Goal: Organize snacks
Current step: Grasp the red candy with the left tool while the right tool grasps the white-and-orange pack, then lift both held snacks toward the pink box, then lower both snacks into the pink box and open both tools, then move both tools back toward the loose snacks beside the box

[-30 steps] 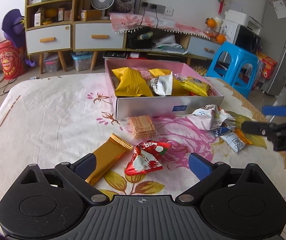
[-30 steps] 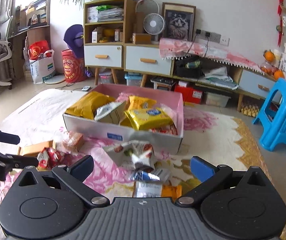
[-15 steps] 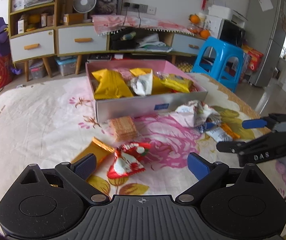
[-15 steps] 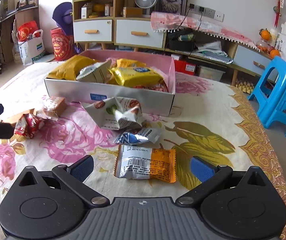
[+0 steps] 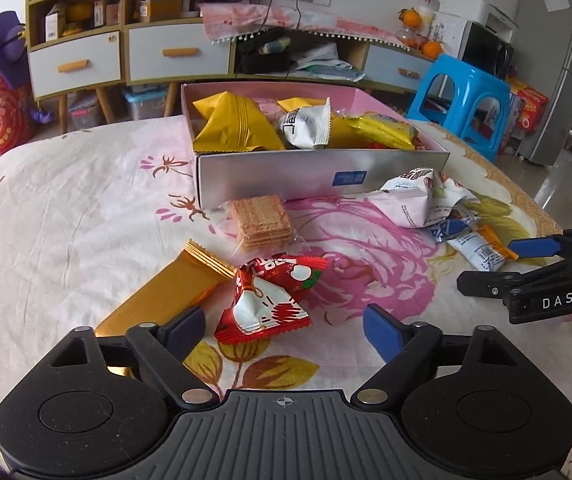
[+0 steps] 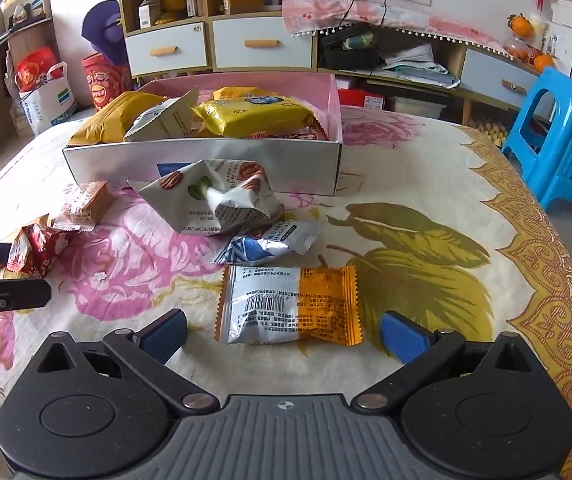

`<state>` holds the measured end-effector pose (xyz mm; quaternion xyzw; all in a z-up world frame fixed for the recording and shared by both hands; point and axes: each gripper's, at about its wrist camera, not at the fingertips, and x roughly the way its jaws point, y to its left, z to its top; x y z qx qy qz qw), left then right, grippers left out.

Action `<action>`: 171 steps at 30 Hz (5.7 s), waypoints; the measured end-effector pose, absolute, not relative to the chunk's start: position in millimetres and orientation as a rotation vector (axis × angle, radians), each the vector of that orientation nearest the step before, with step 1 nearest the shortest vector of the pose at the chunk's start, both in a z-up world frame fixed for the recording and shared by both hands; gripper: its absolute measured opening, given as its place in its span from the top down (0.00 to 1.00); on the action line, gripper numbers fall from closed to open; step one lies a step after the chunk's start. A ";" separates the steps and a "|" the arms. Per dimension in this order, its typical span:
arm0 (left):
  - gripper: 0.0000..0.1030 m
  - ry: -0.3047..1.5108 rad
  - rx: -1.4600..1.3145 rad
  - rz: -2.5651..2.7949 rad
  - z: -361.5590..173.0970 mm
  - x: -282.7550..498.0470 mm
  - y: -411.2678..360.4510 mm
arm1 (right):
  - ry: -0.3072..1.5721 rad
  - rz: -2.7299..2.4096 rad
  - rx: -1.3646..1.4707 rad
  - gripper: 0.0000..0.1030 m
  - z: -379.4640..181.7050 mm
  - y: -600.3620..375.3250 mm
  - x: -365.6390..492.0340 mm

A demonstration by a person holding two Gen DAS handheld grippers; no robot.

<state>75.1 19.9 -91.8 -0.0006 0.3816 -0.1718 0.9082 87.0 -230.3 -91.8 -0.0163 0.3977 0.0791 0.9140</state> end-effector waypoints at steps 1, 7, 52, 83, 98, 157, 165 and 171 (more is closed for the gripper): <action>0.21 0.786 -0.003 -0.354 -91.3 75.8 19.6 | 0.816 0.163 -0.033 0.08 -92.0 -230.6 88.2; 0.36 0.765 0.036 -0.359 -89.3 76.2 17.6 | 0.788 0.167 -0.028 0.08 -94.1 -233.2 88.7; 0.69 0.756 0.062 -0.368 -83.2 80.2 16.4 | 0.704 0.221 -0.083 0.69 -77.5 -218.7 80.7; 0.69 0.714 0.004 -0.360 -44.6 77.2 35.6 | 0.594 0.253 -0.052 1.00 -41.1 -223.5 69.7; 0.69 0.627 0.032 -0.322 -8.1 80.6 37.7 | 0.493 0.247 -0.012 1.00 -11.9 -226.8 78.4; 0.19 0.803 -0.073 -0.193 -26.3 256.9 16.3 | 0.659 0.158 0.310 0.36 -5.4 -260.1 217.1; 0.15 0.776 -0.113 -0.203 -12.1 212.2 39.1 | 0.632 0.168 0.293 0.20 12.3 -257.9 181.6; 0.12 0.765 -0.126 -0.206 -10.6 179.3 61.3 | 0.627 0.175 0.246 0.18 16.1 -253.6 153.6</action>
